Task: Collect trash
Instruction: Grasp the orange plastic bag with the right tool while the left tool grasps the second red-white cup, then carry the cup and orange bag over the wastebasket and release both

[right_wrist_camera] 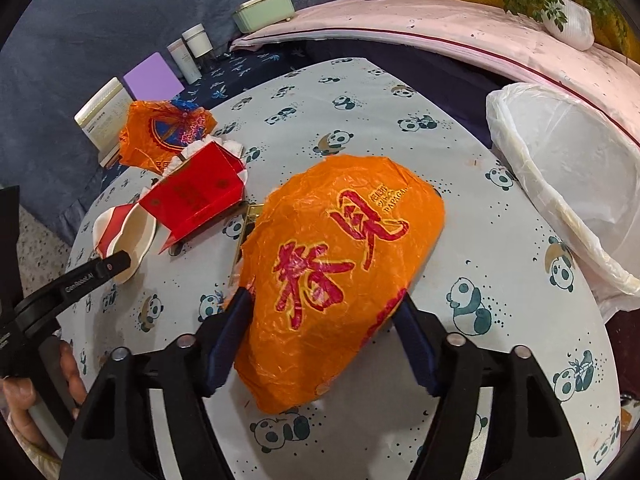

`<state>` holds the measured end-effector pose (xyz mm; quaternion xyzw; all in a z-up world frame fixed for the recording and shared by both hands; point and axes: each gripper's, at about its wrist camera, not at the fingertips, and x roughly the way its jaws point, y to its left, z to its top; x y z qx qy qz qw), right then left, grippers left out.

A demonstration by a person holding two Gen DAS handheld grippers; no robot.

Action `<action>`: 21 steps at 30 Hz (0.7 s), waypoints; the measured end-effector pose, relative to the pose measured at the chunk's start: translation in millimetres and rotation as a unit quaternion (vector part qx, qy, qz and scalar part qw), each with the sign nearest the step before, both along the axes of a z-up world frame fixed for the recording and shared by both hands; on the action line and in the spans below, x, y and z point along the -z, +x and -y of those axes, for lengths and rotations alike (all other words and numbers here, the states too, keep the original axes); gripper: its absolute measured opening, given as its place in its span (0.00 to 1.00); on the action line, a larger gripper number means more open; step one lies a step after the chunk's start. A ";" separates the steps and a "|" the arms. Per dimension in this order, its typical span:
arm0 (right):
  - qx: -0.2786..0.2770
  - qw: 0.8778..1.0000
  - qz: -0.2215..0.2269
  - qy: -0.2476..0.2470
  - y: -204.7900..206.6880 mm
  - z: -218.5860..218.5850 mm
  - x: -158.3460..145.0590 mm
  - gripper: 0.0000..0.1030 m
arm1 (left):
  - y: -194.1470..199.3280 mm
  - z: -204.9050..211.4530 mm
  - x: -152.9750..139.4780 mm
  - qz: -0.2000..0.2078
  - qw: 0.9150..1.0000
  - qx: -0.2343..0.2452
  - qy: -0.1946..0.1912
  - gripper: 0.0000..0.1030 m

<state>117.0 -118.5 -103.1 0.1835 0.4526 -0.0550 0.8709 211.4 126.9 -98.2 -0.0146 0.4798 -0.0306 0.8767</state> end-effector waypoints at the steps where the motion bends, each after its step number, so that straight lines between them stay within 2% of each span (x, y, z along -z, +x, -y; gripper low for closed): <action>1: -0.003 1.000 0.002 0.001 -0.4 -0.6 -1.7 0.55 | -1.6 0.0 -0.7 0.001 1.000 0.001 0.000 0.24; 3: -0.008 1.000 0.005 0.001 -1.3 -2.1 -5.0 0.40 | -5.5 0.5 -1.8 0.002 1.000 0.003 0.003 0.09; 6: -0.013 1.000 0.012 0.000 -3.1 -3.7 -11.1 0.26 | -13.3 1.1 -7.1 0.009 1.000 0.004 0.003 0.06; 10: -0.019 0.999 0.027 -0.001 -7.8 -5.4 -22.6 0.16 | -25.9 4.1 -19.3 0.021 1.000 0.012 -0.006 0.03; 21: -0.019 0.996 0.084 -0.010 -28.5 2.8 -63.8 0.14 | -61.5 36.8 -61.5 0.062 0.996 0.056 -0.024 0.02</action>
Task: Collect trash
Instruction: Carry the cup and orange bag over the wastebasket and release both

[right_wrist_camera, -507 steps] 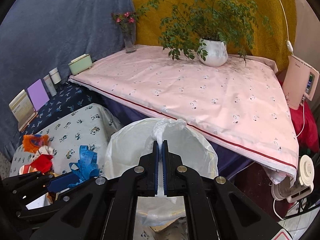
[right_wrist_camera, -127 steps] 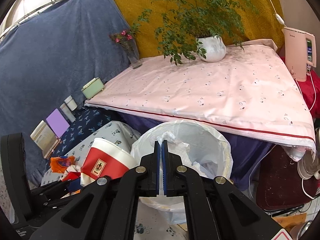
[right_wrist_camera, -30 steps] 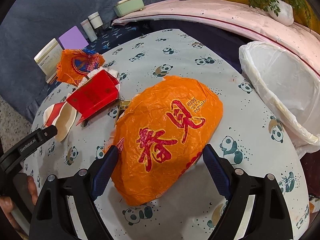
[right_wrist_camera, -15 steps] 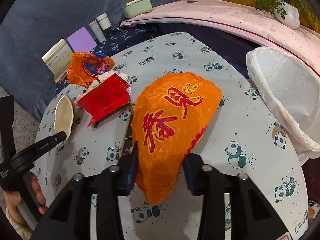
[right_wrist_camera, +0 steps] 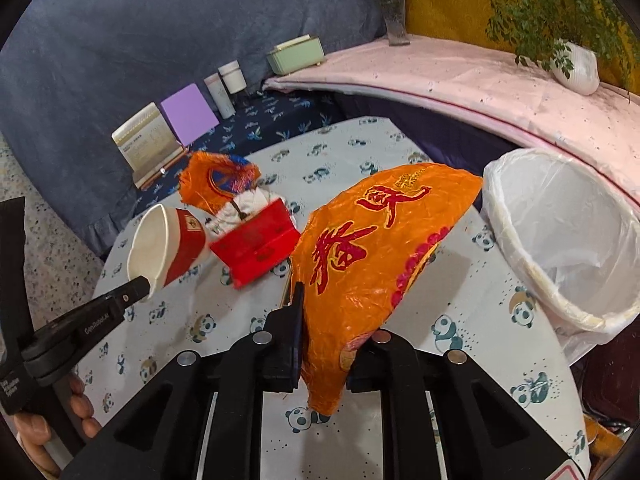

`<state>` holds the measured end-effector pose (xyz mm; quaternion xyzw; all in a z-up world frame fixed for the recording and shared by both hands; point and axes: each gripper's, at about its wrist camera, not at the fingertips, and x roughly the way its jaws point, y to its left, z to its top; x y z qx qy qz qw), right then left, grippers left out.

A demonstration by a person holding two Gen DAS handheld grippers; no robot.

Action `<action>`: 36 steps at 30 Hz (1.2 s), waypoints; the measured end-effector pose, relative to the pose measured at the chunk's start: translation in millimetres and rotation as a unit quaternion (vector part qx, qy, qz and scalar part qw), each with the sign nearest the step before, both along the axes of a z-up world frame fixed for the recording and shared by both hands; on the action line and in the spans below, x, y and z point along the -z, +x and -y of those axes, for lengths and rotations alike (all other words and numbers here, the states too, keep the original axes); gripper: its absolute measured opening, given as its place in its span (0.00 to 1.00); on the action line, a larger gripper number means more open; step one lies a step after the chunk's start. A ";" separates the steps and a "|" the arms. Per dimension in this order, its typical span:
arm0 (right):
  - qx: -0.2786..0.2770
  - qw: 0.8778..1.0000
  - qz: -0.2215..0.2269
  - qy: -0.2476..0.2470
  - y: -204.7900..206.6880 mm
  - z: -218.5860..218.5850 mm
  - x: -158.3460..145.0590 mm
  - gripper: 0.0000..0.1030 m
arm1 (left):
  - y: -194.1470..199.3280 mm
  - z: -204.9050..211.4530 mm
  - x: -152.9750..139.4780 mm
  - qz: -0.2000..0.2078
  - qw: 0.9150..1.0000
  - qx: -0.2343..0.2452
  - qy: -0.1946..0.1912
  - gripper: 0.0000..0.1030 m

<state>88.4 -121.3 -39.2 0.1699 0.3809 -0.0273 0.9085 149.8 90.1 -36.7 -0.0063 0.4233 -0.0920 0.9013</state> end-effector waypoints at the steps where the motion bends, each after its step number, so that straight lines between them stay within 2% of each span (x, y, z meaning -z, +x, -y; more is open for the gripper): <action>1: 0.001 1.000 0.005 0.000 -2.4 2.0 -3.8 0.14 | -2.7 3.6 -2.9 0.002 1.000 0.005 -0.002 0.02; 9: 0.009 0.999 0.030 -0.019 -17.0 18.9 -22.5 0.14 | -23.5 42.1 -23.3 0.021 0.999 0.049 -0.004 0.02; 17: 0.033 0.998 0.043 -0.012 -35.5 47.6 -31.2 0.14 | -41.2 92.0 -33.0 0.033 0.995 0.098 0.009 0.02; 29: 0.085 0.995 0.048 -0.003 -64.3 99.3 -28.7 0.14 | -59.8 158.3 -35.0 0.040 0.987 0.156 0.022 0.02; 36: 0.121 0.991 0.048 0.001 -80.8 131.5 -23.8 0.14 | -63.6 203.1 -36.4 0.040 0.979 0.199 0.022 0.02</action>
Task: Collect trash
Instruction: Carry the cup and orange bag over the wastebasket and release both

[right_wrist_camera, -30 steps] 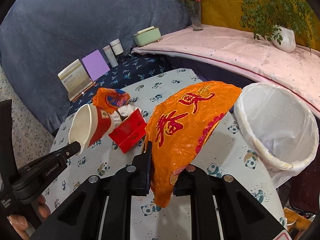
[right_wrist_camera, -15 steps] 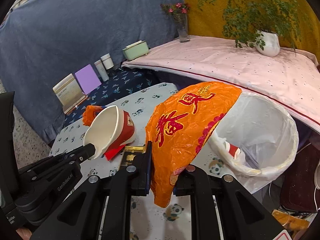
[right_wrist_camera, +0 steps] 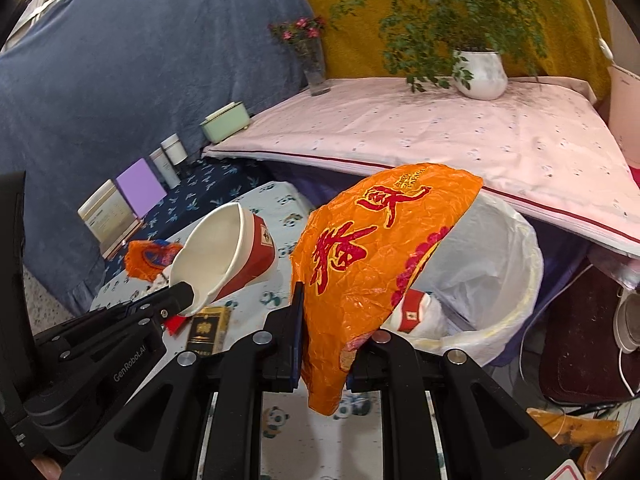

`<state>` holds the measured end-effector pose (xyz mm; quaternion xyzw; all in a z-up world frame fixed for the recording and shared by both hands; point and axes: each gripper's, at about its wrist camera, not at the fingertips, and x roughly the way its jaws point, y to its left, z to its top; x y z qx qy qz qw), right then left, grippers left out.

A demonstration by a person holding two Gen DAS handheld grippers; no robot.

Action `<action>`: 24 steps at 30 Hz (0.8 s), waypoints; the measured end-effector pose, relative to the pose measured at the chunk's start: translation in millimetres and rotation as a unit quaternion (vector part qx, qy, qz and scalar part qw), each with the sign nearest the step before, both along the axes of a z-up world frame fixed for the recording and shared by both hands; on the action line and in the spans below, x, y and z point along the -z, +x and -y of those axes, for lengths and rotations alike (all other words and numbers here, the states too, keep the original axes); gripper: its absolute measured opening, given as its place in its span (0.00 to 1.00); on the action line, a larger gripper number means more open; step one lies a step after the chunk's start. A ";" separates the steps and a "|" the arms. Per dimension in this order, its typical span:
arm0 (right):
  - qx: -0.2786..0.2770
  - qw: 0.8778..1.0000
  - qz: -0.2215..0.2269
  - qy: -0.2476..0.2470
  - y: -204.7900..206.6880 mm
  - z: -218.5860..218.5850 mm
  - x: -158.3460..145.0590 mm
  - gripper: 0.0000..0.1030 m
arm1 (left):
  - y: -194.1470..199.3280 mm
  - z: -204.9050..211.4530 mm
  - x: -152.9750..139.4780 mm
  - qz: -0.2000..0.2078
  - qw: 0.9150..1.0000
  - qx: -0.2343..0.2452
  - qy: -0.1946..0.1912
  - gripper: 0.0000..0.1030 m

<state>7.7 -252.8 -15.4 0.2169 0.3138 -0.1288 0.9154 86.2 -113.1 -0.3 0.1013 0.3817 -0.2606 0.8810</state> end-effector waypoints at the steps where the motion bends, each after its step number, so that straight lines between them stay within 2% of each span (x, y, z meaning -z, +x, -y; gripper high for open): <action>1: 0.007 1.000 -0.001 0.001 -2.5 5.4 1.2 0.14 | -1.0 6.4 0.4 -0.002 1.000 0.006 -0.001 0.02; 12: 0.065 0.998 -0.017 0.019 -22.8 59.8 18.4 0.14 | -4.1 77.6 12.5 -0.026 0.997 0.075 -0.002 0.03; 17: 0.077 0.997 -0.025 0.021 -21.1 74.1 26.0 0.14 | -4.6 100.8 17.4 -0.029 0.995 0.093 0.001 0.03; 20: 0.078 0.996 -0.028 0.021 -16.8 80.7 27.8 0.14 | -0.8 109.2 18.6 -0.027 0.995 0.092 -0.003 0.07; 22: 0.075 0.996 -0.030 0.022 -12.8 83.9 27.8 0.14 | 2.9 107.6 18.1 -0.029 0.996 0.087 -0.006 0.25; 23: 0.073 0.997 -0.031 0.022 -11.4 84.9 28.1 0.14 | 5.1 105.6 17.6 -0.028 0.996 0.081 -0.007 0.42; 24: 0.071 0.997 -0.032 0.022 -9.3 85.6 28.3 0.14 | 6.4 102.0 16.4 -0.024 0.997 0.071 -0.013 0.49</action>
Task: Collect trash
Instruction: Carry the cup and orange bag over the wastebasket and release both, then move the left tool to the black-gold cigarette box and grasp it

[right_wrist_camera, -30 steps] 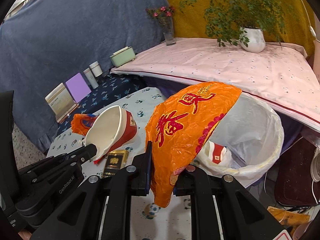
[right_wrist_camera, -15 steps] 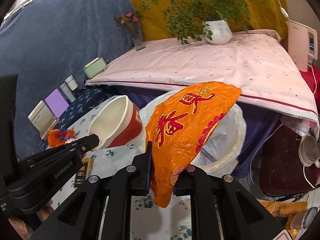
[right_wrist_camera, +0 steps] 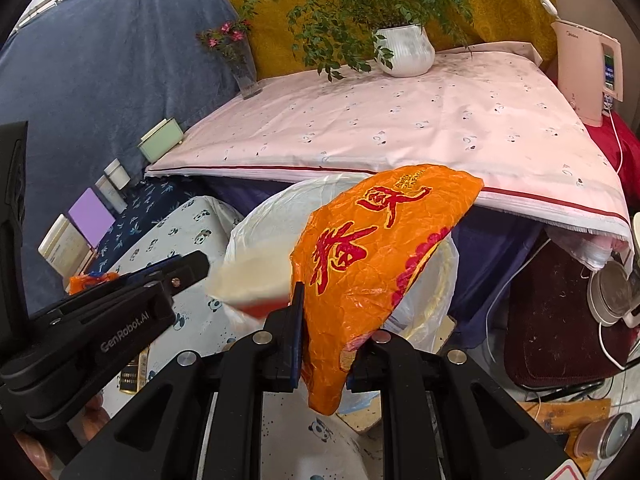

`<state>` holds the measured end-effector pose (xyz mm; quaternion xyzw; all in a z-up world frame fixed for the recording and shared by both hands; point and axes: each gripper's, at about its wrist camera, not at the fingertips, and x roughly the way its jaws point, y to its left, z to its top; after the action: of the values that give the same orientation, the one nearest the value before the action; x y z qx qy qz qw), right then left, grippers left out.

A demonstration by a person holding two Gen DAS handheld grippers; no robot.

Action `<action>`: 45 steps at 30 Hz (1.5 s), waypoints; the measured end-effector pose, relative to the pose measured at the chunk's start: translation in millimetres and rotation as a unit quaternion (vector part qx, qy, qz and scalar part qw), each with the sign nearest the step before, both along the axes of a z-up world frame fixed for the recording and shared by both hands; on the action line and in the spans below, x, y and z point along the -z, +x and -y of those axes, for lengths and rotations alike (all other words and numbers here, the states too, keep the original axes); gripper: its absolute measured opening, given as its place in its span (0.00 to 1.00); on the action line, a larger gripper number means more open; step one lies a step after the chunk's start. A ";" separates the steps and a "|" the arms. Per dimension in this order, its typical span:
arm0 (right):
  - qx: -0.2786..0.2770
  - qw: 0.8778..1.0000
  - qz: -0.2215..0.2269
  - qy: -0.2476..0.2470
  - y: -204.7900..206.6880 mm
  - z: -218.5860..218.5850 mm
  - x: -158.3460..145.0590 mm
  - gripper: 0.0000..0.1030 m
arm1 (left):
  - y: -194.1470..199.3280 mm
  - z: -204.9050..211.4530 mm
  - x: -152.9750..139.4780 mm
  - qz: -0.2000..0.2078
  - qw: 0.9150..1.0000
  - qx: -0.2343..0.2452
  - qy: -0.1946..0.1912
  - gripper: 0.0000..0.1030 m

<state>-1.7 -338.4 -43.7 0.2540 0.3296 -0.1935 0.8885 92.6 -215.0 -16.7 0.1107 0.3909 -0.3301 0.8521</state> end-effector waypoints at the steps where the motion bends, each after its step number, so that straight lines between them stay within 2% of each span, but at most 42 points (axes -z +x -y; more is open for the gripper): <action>1: -0.003 1.000 -0.001 -0.001 2.4 0.6 0.2 0.14 | 1.4 -2.8 -0.5 0.004 1.000 -0.006 -0.001 0.49; 3: -0.007 1.000 -0.003 -0.003 7.3 -0.6 0.6 0.14 | 5.3 -7.4 1.2 0.004 1.000 -0.014 0.006 0.54; 7: -0.016 1.000 -0.008 -0.005 18.0 -3.6 2.7 0.15 | 12.5 -21.3 6.8 -0.005 0.999 -0.032 0.008 0.56; 11: -0.019 1.000 -0.010 -0.011 26.2 -7.2 2.4 0.19 | 15.6 -35.1 10.9 -0.007 0.999 -0.050 0.010 0.65; 13: -0.018 1.000 -0.008 -0.017 29.6 -10.1 1.0 0.27 | 17.3 -42.4 12.2 -0.007 0.998 -0.058 0.010 0.68; 15: -0.015 1.000 -0.005 -0.025 31.0 -13.4 -1.3 0.43 | 18.2 -48.6 12.7 -0.007 0.998 -0.065 0.010 0.69; 18: -0.018 0.999 -0.003 -0.033 35.7 -16.1 -5.4 0.48 | 20.1 -58.0 13.4 -0.006 0.997 -0.074 0.011 0.69; 28: -0.032 0.999 0.006 -0.037 42.4 -33.1 -15.6 0.51 | 23.5 -96.1 12.9 -0.005 0.994 -0.112 0.006 0.77; 36: -0.055 0.998 0.001 -0.038 46.8 -57.4 -15.4 0.51 | 27.0 -126.4 17.9 -0.015 0.990 -0.142 0.007 0.79; 39: -0.061 0.997 0.001 -0.038 47.4 -65.6 -16.3 0.53 | 27.3 -135.9 19.2 -0.018 0.988 -0.152 0.008 0.84; 45: -0.074 0.997 0.001 -0.039 46.7 -78.9 -16.9 0.55 | 30.1 -153.0 28.2 -0.032 0.985 -0.171 0.013 0.86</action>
<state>45.0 -259.6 -26.8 0.1942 0.3389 -0.1400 0.9099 122.6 -62.0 -44.9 0.0427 0.4354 -0.1780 0.8814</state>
